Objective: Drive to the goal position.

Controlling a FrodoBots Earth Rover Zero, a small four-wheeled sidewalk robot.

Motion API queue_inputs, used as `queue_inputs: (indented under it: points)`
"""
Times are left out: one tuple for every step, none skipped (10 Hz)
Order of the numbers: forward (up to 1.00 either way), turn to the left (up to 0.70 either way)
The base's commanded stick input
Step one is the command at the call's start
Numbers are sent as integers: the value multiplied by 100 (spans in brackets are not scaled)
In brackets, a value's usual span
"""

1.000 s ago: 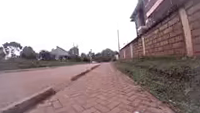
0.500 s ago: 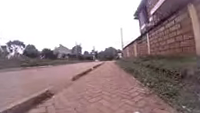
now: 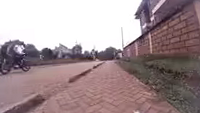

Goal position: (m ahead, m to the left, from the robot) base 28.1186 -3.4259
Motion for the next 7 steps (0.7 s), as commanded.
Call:
queue_inputs:
  points:
    - [50,-41]
    - [50,-50]
    - [50,-50]
    - [50,0]
    - [50,0]
    - [50,0]
    - [50,0]
